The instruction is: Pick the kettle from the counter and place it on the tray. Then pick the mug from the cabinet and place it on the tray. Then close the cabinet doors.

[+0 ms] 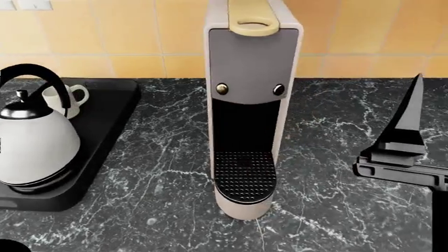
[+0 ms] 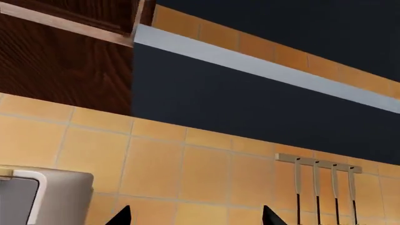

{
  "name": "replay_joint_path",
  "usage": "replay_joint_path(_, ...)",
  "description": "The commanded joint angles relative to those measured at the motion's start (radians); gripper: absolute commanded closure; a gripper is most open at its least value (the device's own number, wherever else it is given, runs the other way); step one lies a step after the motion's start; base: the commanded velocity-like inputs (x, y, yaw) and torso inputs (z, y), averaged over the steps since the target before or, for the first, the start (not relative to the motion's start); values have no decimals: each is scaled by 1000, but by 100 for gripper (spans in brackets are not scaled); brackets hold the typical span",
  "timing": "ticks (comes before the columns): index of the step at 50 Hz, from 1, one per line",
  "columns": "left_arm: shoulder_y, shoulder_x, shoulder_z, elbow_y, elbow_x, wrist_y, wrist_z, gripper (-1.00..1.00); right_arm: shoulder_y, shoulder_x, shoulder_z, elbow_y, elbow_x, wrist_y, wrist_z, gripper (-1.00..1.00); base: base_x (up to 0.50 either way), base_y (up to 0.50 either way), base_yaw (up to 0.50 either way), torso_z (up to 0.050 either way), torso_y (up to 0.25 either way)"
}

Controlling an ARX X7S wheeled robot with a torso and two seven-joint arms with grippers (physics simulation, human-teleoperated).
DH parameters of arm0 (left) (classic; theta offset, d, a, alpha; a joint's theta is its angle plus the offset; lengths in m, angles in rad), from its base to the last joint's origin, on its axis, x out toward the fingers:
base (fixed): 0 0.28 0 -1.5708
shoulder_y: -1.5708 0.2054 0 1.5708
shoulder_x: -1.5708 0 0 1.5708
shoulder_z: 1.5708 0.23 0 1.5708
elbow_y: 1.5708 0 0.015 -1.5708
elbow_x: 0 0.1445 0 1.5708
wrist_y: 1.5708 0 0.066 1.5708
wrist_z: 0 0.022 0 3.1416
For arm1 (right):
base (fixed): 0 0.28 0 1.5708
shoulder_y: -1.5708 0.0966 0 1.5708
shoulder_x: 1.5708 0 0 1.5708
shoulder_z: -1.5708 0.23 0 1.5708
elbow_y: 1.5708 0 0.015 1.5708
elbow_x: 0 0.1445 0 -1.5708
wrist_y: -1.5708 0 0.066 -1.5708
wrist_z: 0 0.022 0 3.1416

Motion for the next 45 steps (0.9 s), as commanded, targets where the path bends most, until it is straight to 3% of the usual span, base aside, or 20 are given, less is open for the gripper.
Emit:
replay_joint_path(1, 4, 15, -21, -1, -24, -22, -9, -100, 130, 36, -126, -2, -14, -41, 4, -100, -1, -500, 0, 0, 0)
replay_joint_path(8, 13, 24, -29, -4, -25, -30, -4, -100, 226, 40, -162, -2, 33, 1, 4, -100, 0, -214, 0, 0, 0)
replay_joint_path(10, 15, 26, -32, -5, -23, -31, -2, -100, 361, 36, -231, -2, 117, 8, 4, -100, 0, 0, 0, 0, 0)
replay_joint_path(15, 20, 21, -33, -3, -27, -23, -1, -100, 935, -2, -461, -2, 462, 92, 4, -100, 0, 0, 0, 0, 0)
replay_joint_path(19, 21, 13, -33, -2, -34, -12, -5, -100, 956, 24, -47, -2, 836, 320, 4, -100, 0, 0, 0, 0, 0)
replay_joint_path(22, 24, 12, -37, -2, -40, -11, -5, -100, 957, 46, 164, 38, 976, 415, 4, -100, 0, 0, 0, 0, 0)
replay_joint_path(27, 28, 10, -44, -2, -48, -8, -6, -100, 958, -103, 428, 157, 1111, 586, 4, -100, 0, 0, 0, 0, 0)
replay_joint_path(45, 30, -2, -56, -11, -81, 5, -28, -100, 957, -551, 899, 548, 1086, 1048, -147, -100, 0, 0, 0, 0, 0)
